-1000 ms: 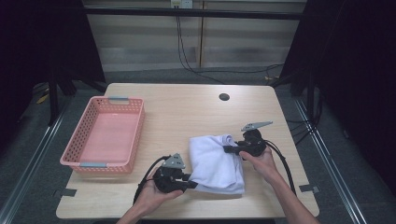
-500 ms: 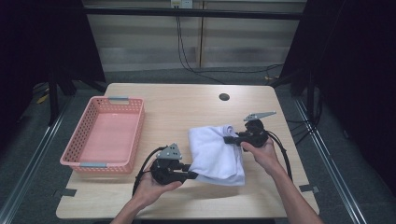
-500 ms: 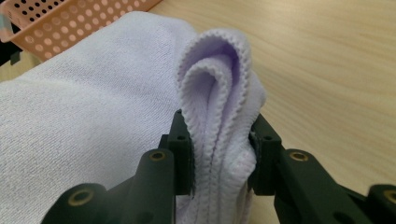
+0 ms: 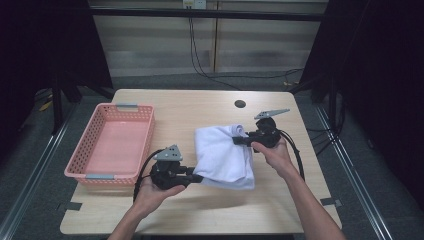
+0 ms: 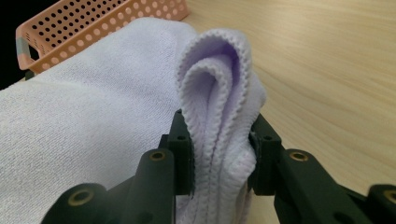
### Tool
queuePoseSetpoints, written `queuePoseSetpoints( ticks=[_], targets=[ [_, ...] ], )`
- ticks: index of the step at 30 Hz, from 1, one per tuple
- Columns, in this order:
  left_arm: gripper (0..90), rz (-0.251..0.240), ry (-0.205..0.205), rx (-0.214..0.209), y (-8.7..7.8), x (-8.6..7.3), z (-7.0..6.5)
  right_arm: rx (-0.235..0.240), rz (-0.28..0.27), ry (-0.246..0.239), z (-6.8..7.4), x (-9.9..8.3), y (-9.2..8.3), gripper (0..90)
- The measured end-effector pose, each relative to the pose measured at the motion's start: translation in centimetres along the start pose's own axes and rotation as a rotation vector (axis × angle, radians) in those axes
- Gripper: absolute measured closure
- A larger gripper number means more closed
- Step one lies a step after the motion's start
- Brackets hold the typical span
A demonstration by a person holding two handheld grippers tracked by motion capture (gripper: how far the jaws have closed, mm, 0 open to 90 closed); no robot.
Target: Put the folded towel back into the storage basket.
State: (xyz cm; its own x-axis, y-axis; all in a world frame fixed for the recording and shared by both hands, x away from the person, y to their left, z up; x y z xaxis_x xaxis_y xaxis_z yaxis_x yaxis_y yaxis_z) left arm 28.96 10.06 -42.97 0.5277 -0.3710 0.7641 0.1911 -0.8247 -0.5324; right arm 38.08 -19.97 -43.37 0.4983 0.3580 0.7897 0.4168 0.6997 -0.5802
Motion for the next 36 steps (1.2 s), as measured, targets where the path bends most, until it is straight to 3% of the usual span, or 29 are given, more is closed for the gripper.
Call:
queuePoseSetpoints(
  ticks=[9, 17, 19, 28, 36],
  targets=[
    [71.0, -0.051, -0.001, 0.008, -2.1, 1.4, 0.7, 0.005, -0.018, -0.014, 0.4, 2.3, 1.0, 67.5],
    [71.1, -0.078, -0.017, 0.027, -3.5, 1.5, 1.4, 0.011, -0.034, -0.031, 0.8, 4.2, 1.5, 67.5],
    [71.0, -0.08, -0.014, 0.05, -3.8, 1.7, 1.6, 0.009, -0.032, -0.036, 0.9, 4.8, 1.7, 67.5],
    [71.0, -0.109, -0.029, 0.076, -5.7, 2.0, 2.7, 0.028, -0.06, -0.035, 1.1, 6.9, 3.0, 67.5],
    [71.1, -0.133, -0.043, 0.11, -8.3, 1.8, 3.5, 0.044, -0.054, -0.049, 2.2, 8.7, 4.4, 67.5]
  ],
)
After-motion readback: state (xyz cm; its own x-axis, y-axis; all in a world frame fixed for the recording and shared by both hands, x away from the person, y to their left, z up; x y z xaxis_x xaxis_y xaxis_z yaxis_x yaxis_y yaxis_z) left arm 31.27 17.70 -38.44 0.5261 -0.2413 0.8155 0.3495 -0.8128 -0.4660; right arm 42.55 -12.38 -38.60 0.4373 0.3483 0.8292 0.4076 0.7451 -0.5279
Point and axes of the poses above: each handheld gripper's, and its own axes: y roughly forward along the jaws, x roughly out of its top, z roughly to its left, the point moved 2 cm from there along y, roughly forward along the jaws, and after that the axes turned 8 degrees about -y, right-handed, at the moved point
